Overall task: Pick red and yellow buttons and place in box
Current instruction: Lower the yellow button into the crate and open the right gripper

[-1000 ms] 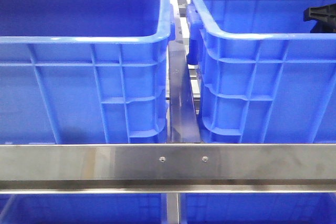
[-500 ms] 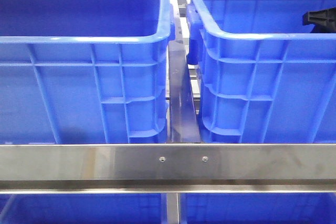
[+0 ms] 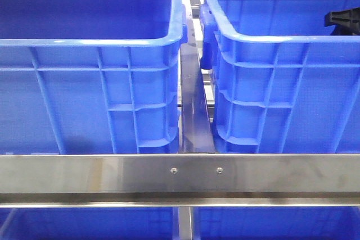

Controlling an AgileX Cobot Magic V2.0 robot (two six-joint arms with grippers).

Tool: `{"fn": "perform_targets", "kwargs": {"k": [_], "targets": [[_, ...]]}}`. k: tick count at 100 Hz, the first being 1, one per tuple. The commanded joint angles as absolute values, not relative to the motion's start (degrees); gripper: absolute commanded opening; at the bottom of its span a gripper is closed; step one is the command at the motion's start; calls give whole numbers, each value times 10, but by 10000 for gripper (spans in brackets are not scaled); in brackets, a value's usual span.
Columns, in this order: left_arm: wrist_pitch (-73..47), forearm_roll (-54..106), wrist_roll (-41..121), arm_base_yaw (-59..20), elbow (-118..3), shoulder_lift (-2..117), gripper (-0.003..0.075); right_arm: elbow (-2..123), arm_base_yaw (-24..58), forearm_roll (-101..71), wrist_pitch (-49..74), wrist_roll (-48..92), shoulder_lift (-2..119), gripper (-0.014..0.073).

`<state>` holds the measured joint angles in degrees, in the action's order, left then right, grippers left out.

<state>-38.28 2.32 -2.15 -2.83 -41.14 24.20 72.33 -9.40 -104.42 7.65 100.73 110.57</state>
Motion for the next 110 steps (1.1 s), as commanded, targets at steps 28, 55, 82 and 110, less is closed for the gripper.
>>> {"fn": "perform_targets", "kwargs": {"k": [28, 55, 82, 110], "targets": [[-337, 29, -24, -25, -426, 245, -19, 725, -97, -1055, 81, 1015, 1025, 598], [-337, 29, -24, -25, -426, 245, -19, 665, -97, -1055, 82, 1015, 920, 598], [-337, 29, -24, -25, -426, 245, -19, 591, -97, -1056, 114, 1015, 778, 593], [-345, 29, -24, -25, -426, 245, -19, 466, -97, -1058, 127, 1015, 610, 593]]}}
